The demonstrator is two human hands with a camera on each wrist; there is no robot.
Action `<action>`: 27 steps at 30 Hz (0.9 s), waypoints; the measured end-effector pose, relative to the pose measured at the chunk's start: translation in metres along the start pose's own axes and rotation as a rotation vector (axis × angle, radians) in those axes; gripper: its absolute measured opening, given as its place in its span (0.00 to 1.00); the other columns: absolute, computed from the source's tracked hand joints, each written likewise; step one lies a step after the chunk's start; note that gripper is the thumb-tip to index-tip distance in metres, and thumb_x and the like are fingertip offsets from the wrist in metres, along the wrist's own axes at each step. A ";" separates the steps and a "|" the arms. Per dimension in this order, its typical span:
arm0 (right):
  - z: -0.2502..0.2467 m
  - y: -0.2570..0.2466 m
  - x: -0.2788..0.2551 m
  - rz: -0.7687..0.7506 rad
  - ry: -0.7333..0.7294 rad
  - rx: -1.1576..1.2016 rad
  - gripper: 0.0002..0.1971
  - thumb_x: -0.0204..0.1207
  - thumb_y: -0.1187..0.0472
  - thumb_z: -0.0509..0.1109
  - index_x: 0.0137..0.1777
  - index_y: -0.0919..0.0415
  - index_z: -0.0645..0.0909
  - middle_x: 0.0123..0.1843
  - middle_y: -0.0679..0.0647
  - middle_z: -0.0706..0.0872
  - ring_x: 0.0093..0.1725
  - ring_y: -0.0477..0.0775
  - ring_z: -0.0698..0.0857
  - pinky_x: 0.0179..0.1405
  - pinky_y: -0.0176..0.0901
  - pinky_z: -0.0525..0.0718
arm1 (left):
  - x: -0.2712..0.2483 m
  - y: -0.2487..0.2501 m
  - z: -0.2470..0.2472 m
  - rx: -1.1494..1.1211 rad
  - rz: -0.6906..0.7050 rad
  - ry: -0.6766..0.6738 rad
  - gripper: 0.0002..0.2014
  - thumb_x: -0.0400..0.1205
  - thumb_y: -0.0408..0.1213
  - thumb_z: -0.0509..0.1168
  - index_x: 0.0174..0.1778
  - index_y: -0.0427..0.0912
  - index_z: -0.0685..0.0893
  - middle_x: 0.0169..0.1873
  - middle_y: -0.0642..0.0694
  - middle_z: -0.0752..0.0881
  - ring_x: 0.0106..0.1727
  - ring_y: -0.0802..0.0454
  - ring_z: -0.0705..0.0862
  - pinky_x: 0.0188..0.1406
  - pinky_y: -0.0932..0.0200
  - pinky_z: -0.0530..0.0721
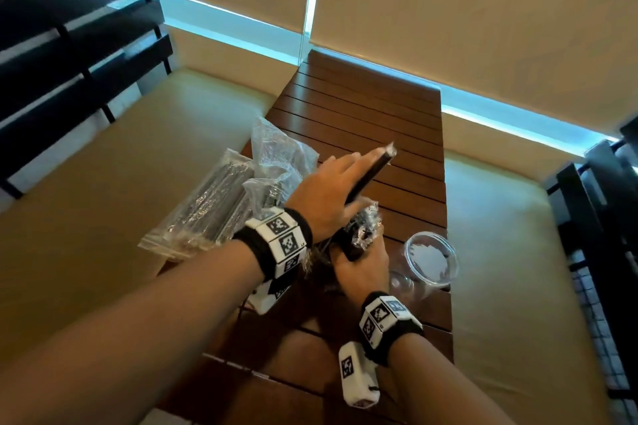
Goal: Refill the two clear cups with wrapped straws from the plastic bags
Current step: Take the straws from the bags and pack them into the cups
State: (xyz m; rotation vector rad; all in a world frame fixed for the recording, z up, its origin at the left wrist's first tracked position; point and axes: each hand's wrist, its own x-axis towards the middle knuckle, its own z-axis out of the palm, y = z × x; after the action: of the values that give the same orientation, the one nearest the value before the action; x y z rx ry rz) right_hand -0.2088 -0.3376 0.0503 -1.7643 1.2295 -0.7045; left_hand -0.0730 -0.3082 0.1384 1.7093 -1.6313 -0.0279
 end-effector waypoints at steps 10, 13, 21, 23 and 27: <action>0.005 0.002 0.000 -0.018 0.027 -0.016 0.31 0.67 0.45 0.77 0.67 0.38 0.66 0.60 0.46 0.83 0.58 0.49 0.84 0.57 0.51 0.85 | 0.000 0.006 0.023 -0.394 -0.230 0.262 0.19 0.87 0.43 0.60 0.74 0.44 0.76 0.66 0.49 0.79 0.67 0.56 0.78 0.67 0.67 0.74; 0.004 0.001 -0.003 -0.016 0.024 -0.026 0.31 0.65 0.42 0.75 0.66 0.38 0.66 0.60 0.47 0.83 0.58 0.51 0.85 0.56 0.53 0.86 | 0.012 0.016 0.015 -0.444 -0.204 0.329 0.15 0.87 0.48 0.57 0.66 0.47 0.80 0.59 0.50 0.78 0.53 0.70 0.78 0.53 0.80 0.72; 0.004 0.004 -0.001 -0.014 0.021 -0.044 0.34 0.65 0.47 0.77 0.70 0.45 0.68 0.61 0.46 0.81 0.60 0.49 0.84 0.60 0.53 0.85 | 0.013 0.008 0.010 -0.017 -0.277 0.516 0.27 0.83 0.63 0.42 0.48 0.48 0.78 0.48 0.49 0.66 0.42 0.51 0.76 0.38 0.54 0.80; 0.006 0.005 0.000 -0.012 0.018 -0.042 0.34 0.64 0.47 0.77 0.70 0.44 0.67 0.62 0.46 0.81 0.60 0.49 0.84 0.60 0.53 0.85 | -0.001 0.005 0.014 -0.039 -0.234 0.403 0.23 0.83 0.64 0.42 0.48 0.50 0.71 0.45 0.48 0.66 0.33 0.52 0.75 0.24 0.61 0.76; 0.007 0.005 0.001 0.007 0.017 -0.025 0.34 0.61 0.43 0.75 0.67 0.40 0.67 0.59 0.46 0.83 0.56 0.48 0.86 0.58 0.53 0.87 | -0.011 -0.008 0.013 -0.146 -0.256 0.369 0.21 0.83 0.63 0.47 0.48 0.48 0.70 0.43 0.48 0.70 0.31 0.63 0.71 0.26 0.72 0.69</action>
State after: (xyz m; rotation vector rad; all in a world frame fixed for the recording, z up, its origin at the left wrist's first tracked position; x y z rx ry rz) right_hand -0.2051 -0.3374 0.0424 -1.7765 1.2604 -0.7037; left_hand -0.0753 -0.3060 0.1197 1.6837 -1.1112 0.0416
